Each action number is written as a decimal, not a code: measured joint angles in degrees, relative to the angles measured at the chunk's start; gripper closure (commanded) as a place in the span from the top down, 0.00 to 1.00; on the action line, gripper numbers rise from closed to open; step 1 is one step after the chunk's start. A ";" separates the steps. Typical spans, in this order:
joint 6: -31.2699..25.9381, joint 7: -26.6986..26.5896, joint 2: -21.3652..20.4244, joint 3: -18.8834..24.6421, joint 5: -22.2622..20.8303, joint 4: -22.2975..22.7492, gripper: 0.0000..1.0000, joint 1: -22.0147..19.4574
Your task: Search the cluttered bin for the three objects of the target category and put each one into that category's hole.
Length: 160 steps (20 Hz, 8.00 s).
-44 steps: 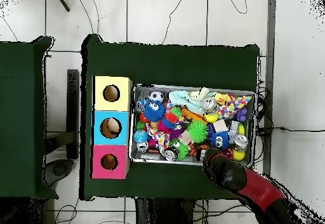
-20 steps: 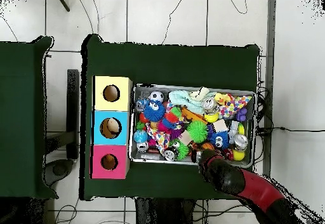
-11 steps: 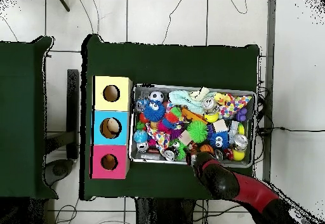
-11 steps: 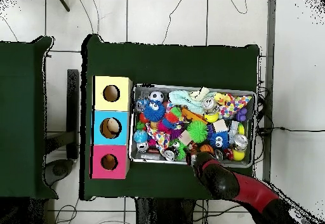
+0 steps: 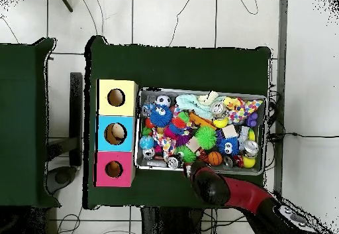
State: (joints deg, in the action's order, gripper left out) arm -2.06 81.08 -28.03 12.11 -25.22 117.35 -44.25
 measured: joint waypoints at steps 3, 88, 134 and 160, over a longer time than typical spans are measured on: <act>-0.06 0.00 -0.46 -3.22 0.54 -1.63 1.00 4.58; 15.37 0.00 0.05 -12.43 5.23 2.23 1.00 10.36; -8.65 -0.01 -12.34 8.32 0.26 6.97 0.00 -19.24; -24.80 -0.01 -21.13 29.57 13.93 9.85 0.00 -24.53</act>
State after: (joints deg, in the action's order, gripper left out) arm -26.86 81.07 -49.15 41.67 -11.29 127.19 -68.78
